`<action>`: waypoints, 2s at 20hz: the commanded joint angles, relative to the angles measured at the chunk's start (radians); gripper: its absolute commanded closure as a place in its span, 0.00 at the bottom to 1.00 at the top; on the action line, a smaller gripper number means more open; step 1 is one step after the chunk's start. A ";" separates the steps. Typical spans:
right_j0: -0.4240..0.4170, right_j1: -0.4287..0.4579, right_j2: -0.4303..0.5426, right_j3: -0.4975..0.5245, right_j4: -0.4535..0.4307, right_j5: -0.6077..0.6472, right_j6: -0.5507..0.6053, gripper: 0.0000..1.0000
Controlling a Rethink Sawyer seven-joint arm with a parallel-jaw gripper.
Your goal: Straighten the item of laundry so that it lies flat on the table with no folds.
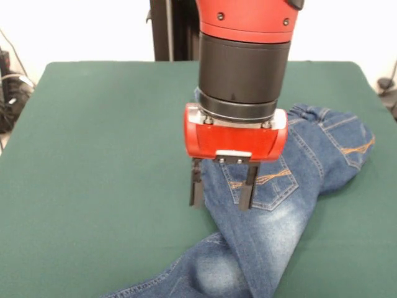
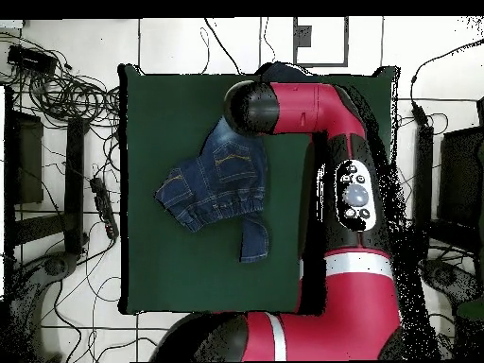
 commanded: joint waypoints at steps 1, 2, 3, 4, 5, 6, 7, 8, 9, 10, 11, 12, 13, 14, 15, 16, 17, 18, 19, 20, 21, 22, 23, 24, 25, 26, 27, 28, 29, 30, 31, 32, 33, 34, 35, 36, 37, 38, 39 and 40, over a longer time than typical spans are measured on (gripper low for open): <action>0.051 0.017 -0.027 0.205 0.059 -0.068 0.298 0.00; 0.055 0.020 -0.031 0.202 0.065 -0.069 0.296 0.00; 0.058 0.022 -0.035 0.205 0.070 -0.068 0.296 0.00; 0.061 0.027 -0.038 0.202 0.075 -0.067 0.292 0.00; 0.065 0.033 -0.043 0.204 0.079 -0.068 0.291 0.00; 0.068 0.046 -0.046 0.198 0.089 -0.054 0.291 0.00; 0.072 0.061 -0.049 0.198 0.097 -0.049 0.294 0.00; 0.073 0.078 -0.046 0.199 0.104 -0.068 0.298 0.00; 0.076 0.095 -0.048 0.201 0.110 -0.086 0.310 0.00; 0.081 0.111 -0.052 0.199 0.118 -0.103 0.317 0.00; 0.087 0.124 -0.058 0.196 0.122 -0.120 0.324 0.00; 0.094 0.136 -0.065 0.190 0.128 -0.129 0.331 0.00; 0.099 0.145 -0.072 0.187 0.132 -0.140 0.335 0.00; 0.104 0.153 -0.078 0.179 0.136 -0.146 0.335 0.00; 0.107 0.159 -0.083 0.176 0.138 -0.157 0.334 0.00; 0.111 0.162 -0.088 0.179 0.141 -0.169 0.334 0.00; 0.114 0.165 -0.094 0.178 0.145 -0.179 0.332 0.00; 0.116 0.172 -0.097 0.174 0.152 -0.186 0.331 0.00; 0.119 0.176 -0.101 0.173 0.157 -0.196 0.328 0.00; 0.122 0.180 -0.106 0.169 0.162 -0.203 0.325 0.00; 0.126 0.184 -0.111 0.167 0.167 -0.210 0.325 0.00; 0.129 0.187 -0.115 0.164 0.172 -0.215 0.322 0.00; 0.130 0.190 -0.118 0.164 0.176 -0.222 0.321 0.00; 0.133 0.193 -0.121 0.161 0.182 -0.225 0.319 0.00; 0.135 0.195 -0.124 0.162 0.190 -0.232 0.316 0.00; 0.136 0.194 -0.127 0.163 0.197 -0.232 0.316 0.00; 0.136 0.196 -0.129 0.163 0.202 -0.234 0.314 0.00; 0.137 0.198 -0.130 0.162 0.208 -0.237 0.312 0.00; 0.136 0.202 -0.129 0.161 0.212 -0.243 0.307 0.00; 0.137 0.206 -0.130 0.160 0.218 -0.247 0.307 0.00; 0.138 0.210 -0.131 0.159 0.222 -0.254 0.304 0.00; 0.140 0.212 -0.133 0.159 0.227 -0.258 0.304 0.00; 0.140 0.214 -0.135 0.158 0.232 -0.260 0.303 0.00; 0.141 0.217 -0.137 0.150 0.238 -0.254 0.300 0.00; 0.141 0.219 -0.137 0.149 0.244 -0.255 0.298 0.00; 0.142 0.226 -0.138 0.148 0.249 -0.259 0.298 0.00; 0.143 0.229 -0.139 0.145 0.254 -0.261 0.294 0.00; 0.142 0.231 -0.140 0.140 0.260 -0.259 0.289 0.00; 0.142 0.233 -0.140 0.139 0.266 -0.259 0.287 0.00; 0.142 0.235 -0.140 0.137 0.272 -0.259 0.284 0.00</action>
